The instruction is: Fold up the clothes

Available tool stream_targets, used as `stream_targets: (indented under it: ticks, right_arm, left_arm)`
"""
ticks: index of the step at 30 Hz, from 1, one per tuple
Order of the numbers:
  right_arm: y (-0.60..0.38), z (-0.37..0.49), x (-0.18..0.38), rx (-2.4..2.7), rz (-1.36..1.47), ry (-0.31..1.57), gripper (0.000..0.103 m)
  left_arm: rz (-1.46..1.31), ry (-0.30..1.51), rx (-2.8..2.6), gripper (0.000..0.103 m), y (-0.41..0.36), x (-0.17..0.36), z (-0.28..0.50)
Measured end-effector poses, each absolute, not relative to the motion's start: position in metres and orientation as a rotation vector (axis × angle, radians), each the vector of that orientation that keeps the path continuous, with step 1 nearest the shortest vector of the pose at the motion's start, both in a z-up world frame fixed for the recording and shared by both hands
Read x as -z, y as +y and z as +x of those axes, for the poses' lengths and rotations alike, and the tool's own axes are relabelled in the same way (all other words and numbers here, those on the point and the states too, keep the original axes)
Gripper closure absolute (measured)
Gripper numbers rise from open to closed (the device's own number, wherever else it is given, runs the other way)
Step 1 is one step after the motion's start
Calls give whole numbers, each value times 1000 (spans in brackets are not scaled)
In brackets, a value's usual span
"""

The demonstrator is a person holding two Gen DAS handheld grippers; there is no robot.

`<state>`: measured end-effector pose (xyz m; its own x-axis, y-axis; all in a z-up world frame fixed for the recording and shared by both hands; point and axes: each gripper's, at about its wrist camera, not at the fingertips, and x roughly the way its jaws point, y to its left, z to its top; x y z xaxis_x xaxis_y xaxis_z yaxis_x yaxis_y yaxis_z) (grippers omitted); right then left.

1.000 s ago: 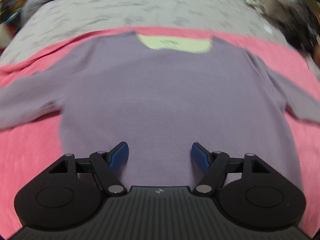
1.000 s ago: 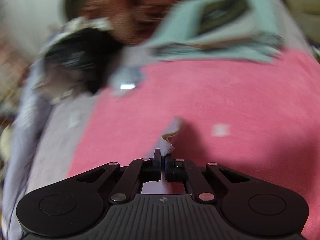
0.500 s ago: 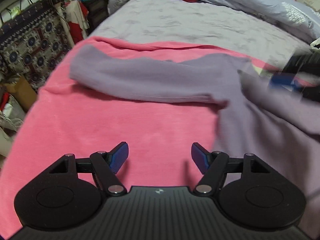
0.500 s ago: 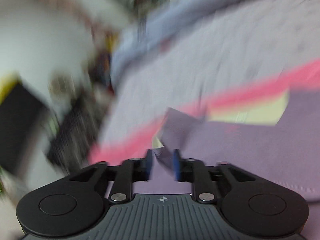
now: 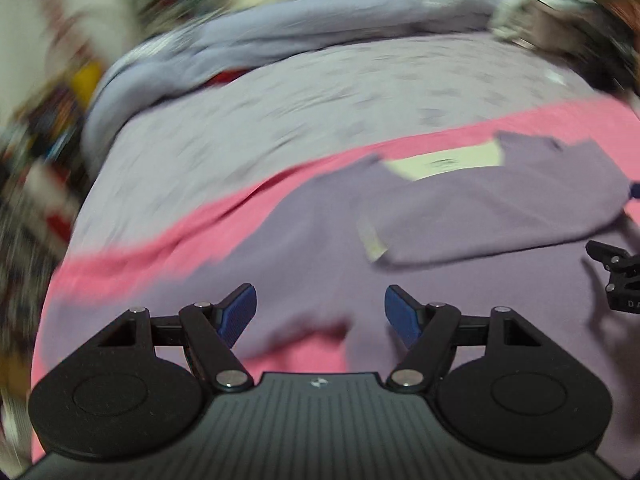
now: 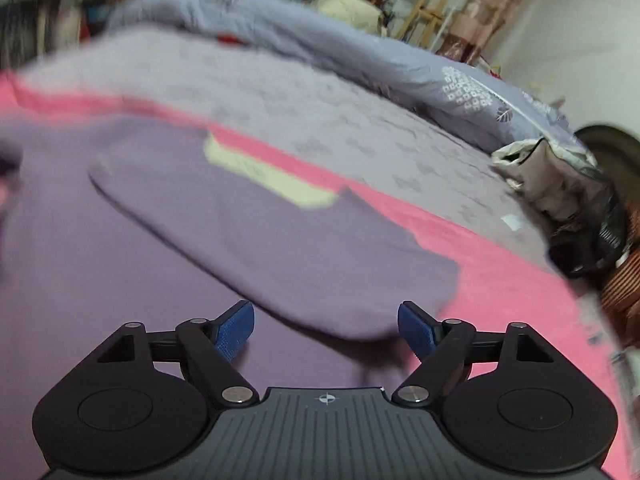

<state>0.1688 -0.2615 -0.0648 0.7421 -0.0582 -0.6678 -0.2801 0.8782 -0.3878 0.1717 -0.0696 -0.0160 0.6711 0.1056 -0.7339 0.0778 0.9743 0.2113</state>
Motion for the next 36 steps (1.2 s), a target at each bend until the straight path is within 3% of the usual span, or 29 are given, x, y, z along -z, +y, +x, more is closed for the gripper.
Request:
stream_targets:
  ticks: [8,12,16,17,20,23,25,26,27,28,31,32,33,36]
  right_arm:
    - [-267,172,87,-114,-547,663,21]
    - [-269,179,94,-25,-614,628,19]
    - [-288,184,101,68,-617,639,14]
    - [-293,184,101,83,-613,639,10]
    - [-307,184,104,118,-601,639,6]
    - [-313,183,105,117,-572,632,5]
    - [-312,181,106,121,-574,625,5]
    - [-312,180,106,123,-575,621,5]
    - [-311,179,106,125,-576,619,5]
    - [-311,179,106,125,-577,615,5]
    - [-308,181,107,116,-601,589,5]
    - [-306,183,107,109,-620,577,5]
    - [-304,184,108,102,-640,565,5]
    - [-304,187,109,98,-709,527,4]
  left_arm:
    - [52,960,20,32,-80,50,232]
    - [4,975,-5,52,-74,60,234]
    - [25,979,6,58,-76,56,227]
    - [11,983,6,64,-74,54,226]
    - [-79,1004,11,94,-66,50,222]
    - [-280,1039,1,93,-51,55,221]
    - [-394,1049,-15,80,-44,60,225]
    - [-441,1048,-16,62,-42,62,228]
    - [-465,1039,-10,51,-43,61,230]
    - [-471,1028,-16,50,-45,60,233]
    - [-436,999,-70,69,-54,58,238]
    - [-426,996,-88,91,-55,58,239]
    - [-426,994,-104,101,-54,58,239]
    - [-468,988,-139,102,-45,58,236]
